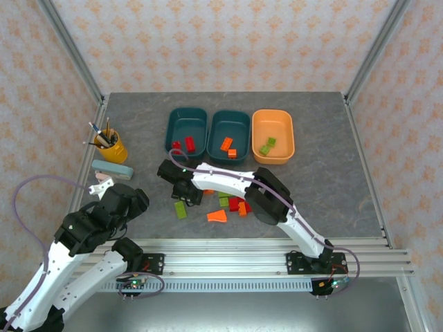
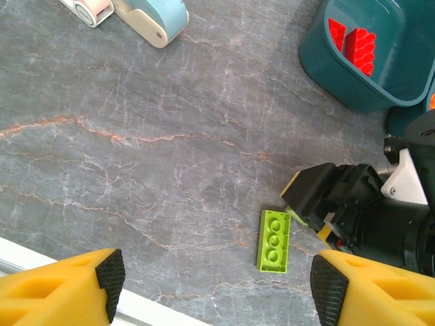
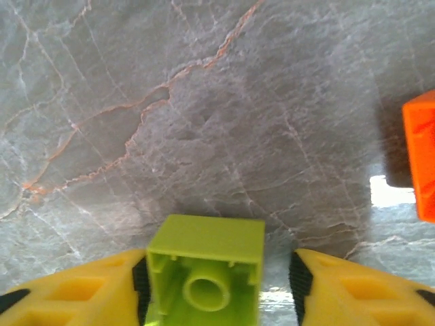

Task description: Sort the legos into containers by color

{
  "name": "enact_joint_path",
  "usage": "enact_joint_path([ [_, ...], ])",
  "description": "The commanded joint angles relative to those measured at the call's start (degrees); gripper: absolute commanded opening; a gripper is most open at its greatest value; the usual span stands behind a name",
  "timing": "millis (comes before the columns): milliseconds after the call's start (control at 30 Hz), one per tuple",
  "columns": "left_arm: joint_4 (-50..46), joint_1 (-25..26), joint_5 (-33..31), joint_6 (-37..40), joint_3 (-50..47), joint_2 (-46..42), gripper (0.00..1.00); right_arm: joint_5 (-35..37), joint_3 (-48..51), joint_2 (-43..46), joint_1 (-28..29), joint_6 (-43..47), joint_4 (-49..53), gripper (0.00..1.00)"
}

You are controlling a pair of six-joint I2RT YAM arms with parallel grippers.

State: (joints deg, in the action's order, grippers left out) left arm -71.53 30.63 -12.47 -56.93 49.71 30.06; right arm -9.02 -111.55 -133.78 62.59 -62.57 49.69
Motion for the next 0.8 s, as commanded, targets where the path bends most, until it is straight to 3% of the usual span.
enact_joint_path([
  [0,-2.83,-0.13,-0.98,0.57,1.13,-0.97,0.75,0.62,-1.61,-1.97,0.34,-2.98,1.29,0.47],
  [167,-1.48,-0.08,0.40,0.81,0.55,-1.01,0.75,2.82,-2.79,-1.37,0.33,-2.03,1.03,0.32],
  [467,10.46,-0.06,10.12,5.27,-1.82,3.42,0.75,15.30,0.11,9.97,-1.35,8.16,3.25,0.28],
  [600,19.75,0.51,15.54,7.07,-1.36,9.97,0.75,19.15,8.97,21.12,-6.53,13.16,0.86,0.29],
  [767,27.66,3.22,16.60,8.79,3.35,20.82,0.75,18.63,19.81,32.00,-17.51,21.68,-1.64,0.29],
])
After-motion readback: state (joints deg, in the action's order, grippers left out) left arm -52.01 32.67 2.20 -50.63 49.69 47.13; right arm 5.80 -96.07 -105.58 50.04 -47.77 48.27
